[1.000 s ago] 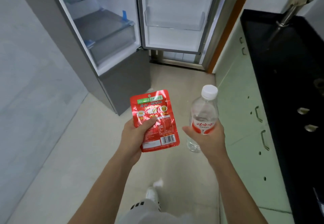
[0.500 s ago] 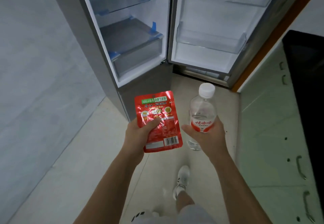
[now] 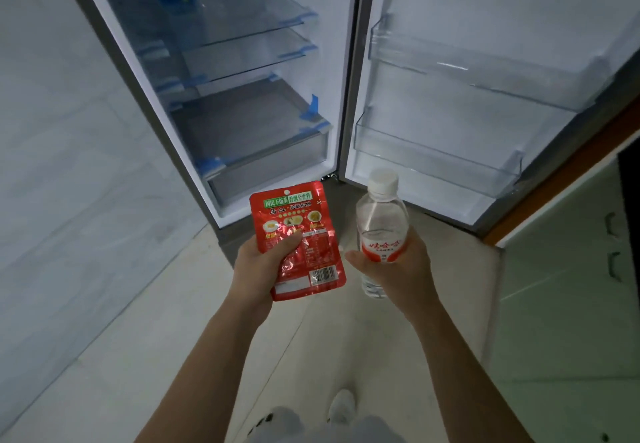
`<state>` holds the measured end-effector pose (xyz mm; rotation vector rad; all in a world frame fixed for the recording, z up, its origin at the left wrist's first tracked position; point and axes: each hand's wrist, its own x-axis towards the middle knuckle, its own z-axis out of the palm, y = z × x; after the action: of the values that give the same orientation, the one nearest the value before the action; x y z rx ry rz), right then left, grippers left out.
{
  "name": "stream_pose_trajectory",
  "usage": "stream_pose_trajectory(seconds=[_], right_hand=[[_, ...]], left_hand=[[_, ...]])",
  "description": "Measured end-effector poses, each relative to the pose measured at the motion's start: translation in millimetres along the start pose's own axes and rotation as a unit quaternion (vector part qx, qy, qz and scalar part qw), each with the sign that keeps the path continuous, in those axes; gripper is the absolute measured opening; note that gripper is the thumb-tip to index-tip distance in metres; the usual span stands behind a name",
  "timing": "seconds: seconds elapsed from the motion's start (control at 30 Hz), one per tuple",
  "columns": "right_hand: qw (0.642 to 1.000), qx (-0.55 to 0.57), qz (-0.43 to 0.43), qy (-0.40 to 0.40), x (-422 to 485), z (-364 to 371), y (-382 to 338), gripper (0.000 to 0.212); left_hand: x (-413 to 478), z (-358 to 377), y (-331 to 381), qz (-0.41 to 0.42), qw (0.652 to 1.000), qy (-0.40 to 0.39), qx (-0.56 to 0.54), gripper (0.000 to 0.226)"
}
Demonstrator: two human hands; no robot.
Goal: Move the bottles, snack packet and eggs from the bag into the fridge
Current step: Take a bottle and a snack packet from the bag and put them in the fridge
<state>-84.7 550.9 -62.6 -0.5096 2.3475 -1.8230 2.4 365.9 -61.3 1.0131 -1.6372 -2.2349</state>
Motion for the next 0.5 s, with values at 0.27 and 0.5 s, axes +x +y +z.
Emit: stream_pose_trajectory(seconds=[0.27, 0.5], right_hand=[[1.000, -0.010, 0.000, -0.023, 97, 3, 19, 0.055], [0.998, -0.009, -0.011, -0.064, 160, 40, 21, 0.054]], left_hand=[[55, 22, 21, 0.002, 0.999, 0.049, -0.009, 0.026], [112, 12, 46, 0.007, 0.996, 0.083, -0.015, 0.030]])
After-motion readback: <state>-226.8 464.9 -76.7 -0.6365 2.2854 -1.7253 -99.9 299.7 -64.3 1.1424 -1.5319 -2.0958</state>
